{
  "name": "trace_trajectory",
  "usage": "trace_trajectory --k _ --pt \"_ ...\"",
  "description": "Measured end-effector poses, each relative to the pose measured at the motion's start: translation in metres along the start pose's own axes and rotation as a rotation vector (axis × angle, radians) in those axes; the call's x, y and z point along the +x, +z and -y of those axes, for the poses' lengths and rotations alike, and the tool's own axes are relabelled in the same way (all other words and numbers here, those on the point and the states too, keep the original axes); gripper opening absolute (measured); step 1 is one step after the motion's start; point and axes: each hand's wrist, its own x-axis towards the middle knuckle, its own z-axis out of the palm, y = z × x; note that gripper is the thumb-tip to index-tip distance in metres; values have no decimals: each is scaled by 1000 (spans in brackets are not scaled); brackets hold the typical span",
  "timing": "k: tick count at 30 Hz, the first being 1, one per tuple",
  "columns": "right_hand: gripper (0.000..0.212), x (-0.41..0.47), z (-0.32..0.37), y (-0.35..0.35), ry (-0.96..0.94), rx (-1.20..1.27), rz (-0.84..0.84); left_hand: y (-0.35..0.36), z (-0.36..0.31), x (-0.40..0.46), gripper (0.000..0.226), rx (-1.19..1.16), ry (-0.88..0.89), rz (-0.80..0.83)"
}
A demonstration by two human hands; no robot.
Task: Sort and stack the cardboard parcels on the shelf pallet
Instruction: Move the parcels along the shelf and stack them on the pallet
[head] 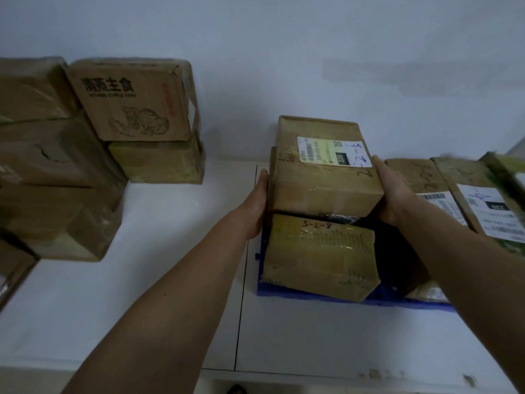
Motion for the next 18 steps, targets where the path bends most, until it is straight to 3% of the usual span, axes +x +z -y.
trace_trajectory --k 7,13,18 --pt "45 -3 3 4 -9 -22 -1 -1 0 10 71 7 38 -46" --pt "60 -16 -4 6 -6 42 -92 7 9 5 87 -138 -35 -127" --pt "45 -41 -30 -2 26 93 -161 20 24 -20 86 -269 -59 -110"
